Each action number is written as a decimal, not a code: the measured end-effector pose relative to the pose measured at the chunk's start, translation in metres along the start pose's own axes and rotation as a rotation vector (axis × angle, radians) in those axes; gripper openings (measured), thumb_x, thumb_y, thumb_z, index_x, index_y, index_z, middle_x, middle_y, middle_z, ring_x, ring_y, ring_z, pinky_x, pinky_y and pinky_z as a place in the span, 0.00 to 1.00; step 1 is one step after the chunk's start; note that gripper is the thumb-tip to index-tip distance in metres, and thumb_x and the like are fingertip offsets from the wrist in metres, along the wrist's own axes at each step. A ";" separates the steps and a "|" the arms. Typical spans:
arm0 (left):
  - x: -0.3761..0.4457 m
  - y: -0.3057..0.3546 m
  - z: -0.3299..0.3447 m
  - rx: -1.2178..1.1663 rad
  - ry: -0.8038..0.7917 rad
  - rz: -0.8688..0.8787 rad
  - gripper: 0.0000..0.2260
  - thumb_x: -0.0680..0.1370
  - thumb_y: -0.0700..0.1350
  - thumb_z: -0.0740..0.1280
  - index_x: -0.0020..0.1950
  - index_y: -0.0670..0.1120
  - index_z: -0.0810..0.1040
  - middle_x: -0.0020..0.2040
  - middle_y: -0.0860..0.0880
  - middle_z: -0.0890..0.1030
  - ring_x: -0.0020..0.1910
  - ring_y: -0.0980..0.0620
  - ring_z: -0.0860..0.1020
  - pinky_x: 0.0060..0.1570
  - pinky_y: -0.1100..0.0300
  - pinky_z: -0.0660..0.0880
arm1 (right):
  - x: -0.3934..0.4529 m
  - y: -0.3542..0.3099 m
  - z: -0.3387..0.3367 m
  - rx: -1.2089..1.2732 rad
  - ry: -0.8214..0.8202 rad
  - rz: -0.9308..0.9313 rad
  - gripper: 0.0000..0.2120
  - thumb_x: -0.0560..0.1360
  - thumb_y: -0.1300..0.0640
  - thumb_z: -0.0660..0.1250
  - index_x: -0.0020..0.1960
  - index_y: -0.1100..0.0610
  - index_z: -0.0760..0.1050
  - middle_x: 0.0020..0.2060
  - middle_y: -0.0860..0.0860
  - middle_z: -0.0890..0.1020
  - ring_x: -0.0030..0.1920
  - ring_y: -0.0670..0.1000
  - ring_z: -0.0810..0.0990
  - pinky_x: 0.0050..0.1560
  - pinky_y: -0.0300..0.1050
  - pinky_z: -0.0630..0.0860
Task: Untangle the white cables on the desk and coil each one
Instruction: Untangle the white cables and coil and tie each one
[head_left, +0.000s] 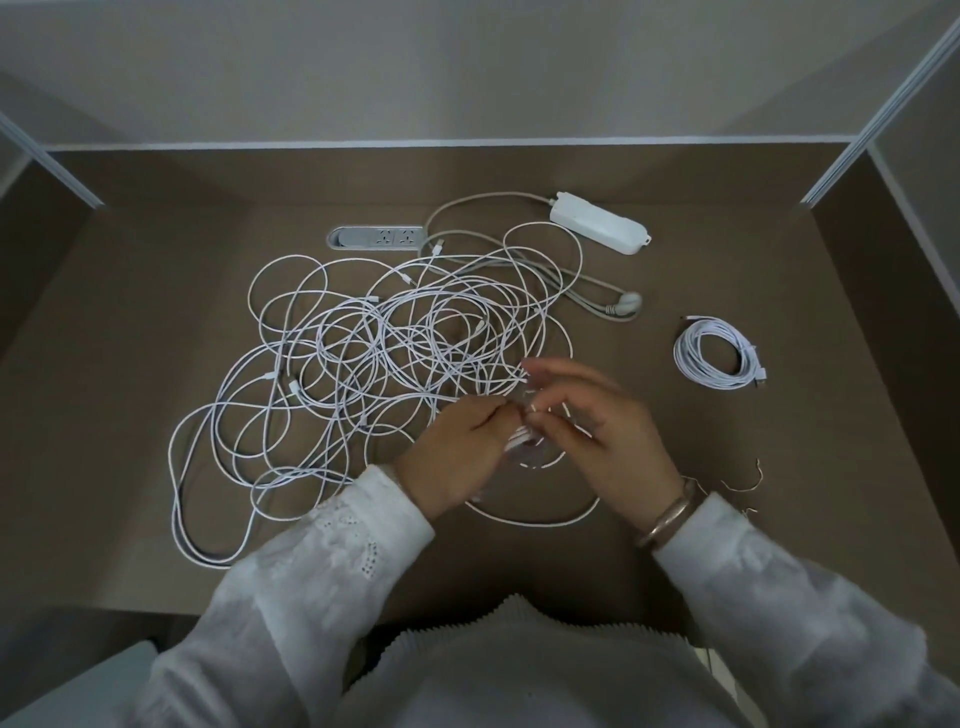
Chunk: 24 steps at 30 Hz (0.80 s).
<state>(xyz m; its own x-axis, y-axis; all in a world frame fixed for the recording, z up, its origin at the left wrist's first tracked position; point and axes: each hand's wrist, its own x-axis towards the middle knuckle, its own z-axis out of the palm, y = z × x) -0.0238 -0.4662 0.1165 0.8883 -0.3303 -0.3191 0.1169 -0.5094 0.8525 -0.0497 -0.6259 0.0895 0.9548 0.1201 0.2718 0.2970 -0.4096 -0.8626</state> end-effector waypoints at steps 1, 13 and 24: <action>-0.002 0.002 -0.004 -0.109 -0.048 -0.052 0.13 0.80 0.39 0.60 0.38 0.42 0.79 0.29 0.53 0.78 0.30 0.61 0.74 0.37 0.63 0.70 | 0.003 -0.003 -0.002 0.090 -0.061 0.046 0.04 0.72 0.67 0.70 0.44 0.59 0.79 0.55 0.50 0.81 0.53 0.45 0.80 0.55 0.36 0.74; -0.023 -0.024 -0.039 -0.010 -0.373 0.097 0.20 0.72 0.50 0.66 0.40 0.30 0.76 0.22 0.55 0.70 0.22 0.61 0.68 0.26 0.68 0.65 | 0.009 -0.036 0.014 -0.076 -0.254 -0.030 0.03 0.70 0.59 0.71 0.43 0.56 0.82 0.37 0.46 0.83 0.40 0.44 0.80 0.43 0.36 0.76; -0.052 -0.047 -0.102 -0.535 -0.828 -0.175 0.10 0.77 0.44 0.66 0.45 0.37 0.81 0.21 0.55 0.60 0.18 0.59 0.56 0.26 0.67 0.61 | 0.031 -0.083 0.031 -0.093 -0.551 -0.105 0.05 0.72 0.56 0.69 0.46 0.54 0.82 0.40 0.42 0.83 0.41 0.40 0.81 0.46 0.35 0.76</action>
<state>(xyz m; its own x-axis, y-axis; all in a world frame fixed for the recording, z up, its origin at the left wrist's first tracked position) -0.0308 -0.3444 0.1354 0.2736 -0.8380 -0.4721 0.5821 -0.2465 0.7748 -0.0444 -0.5605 0.1567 0.7906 0.6083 0.0701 0.4127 -0.4448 -0.7949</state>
